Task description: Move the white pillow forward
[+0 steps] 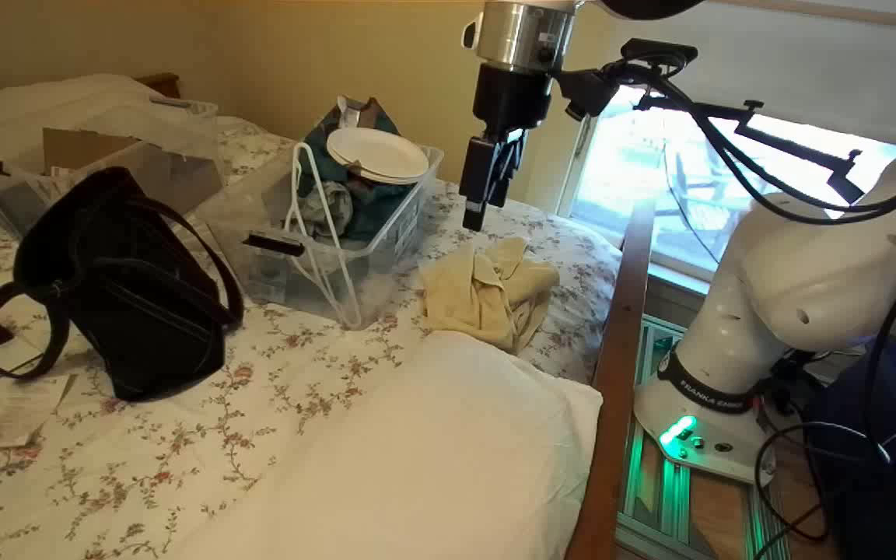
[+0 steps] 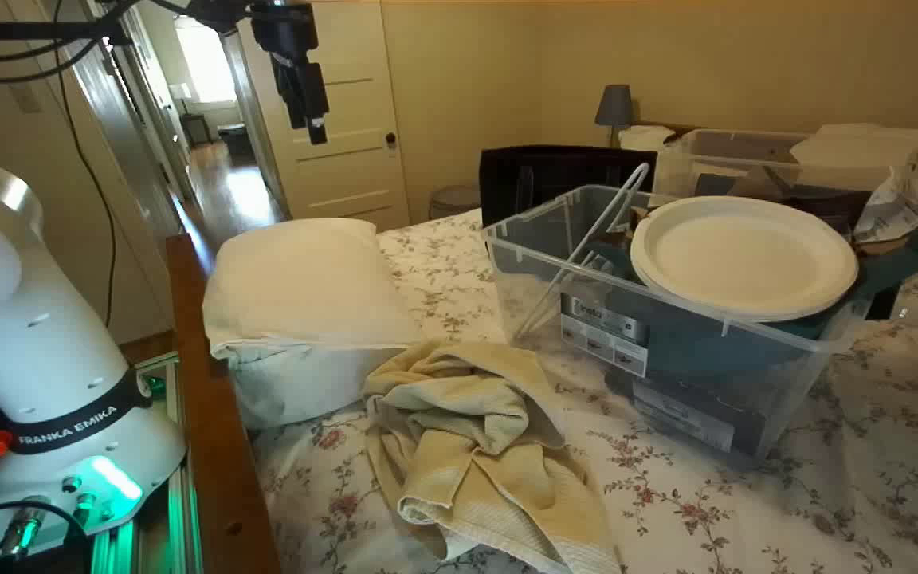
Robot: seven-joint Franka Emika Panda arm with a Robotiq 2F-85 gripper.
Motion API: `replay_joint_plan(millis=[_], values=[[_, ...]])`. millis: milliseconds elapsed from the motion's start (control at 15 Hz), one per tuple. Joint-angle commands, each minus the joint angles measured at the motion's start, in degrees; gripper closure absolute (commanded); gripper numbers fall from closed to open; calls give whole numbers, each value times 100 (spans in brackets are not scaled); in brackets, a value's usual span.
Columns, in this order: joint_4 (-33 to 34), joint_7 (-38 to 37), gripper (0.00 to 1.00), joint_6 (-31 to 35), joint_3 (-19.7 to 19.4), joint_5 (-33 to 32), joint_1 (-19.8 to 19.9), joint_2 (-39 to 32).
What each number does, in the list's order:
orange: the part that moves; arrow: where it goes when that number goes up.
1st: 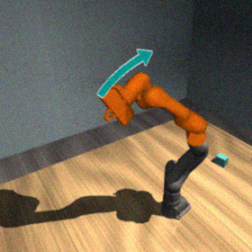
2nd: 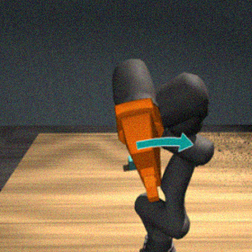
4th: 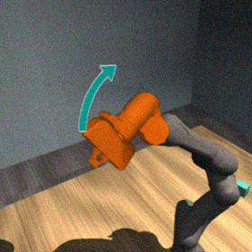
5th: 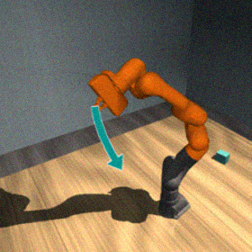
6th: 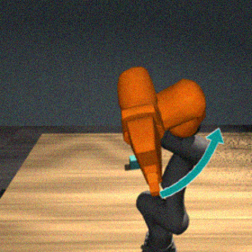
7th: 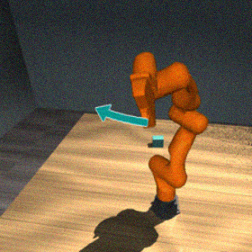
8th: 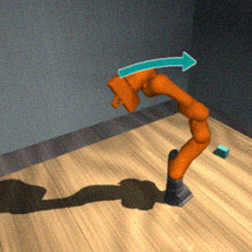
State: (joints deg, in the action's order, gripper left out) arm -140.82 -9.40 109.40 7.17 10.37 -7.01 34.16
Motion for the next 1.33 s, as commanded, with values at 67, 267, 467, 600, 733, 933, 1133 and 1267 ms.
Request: replay_joint_plan(millis=[67,267,467,600,733,933,1133,1267], values=[[13,13,0,-18,22,12,30,-1],[34,-24,0,218,123,54,-5,-465],[-42,-4,0,932,423,75,-191,-1310],[-68,28,0,1489,601,88,-349,-1898],[-40,-6,0,2151,776,32,-480,-2611],[43,112,0,3182,907,26,-666,-3728],[207,386,34,4041,929,34,-765,-4753],[308,670,49,4388,958,42,-747,-5249]])
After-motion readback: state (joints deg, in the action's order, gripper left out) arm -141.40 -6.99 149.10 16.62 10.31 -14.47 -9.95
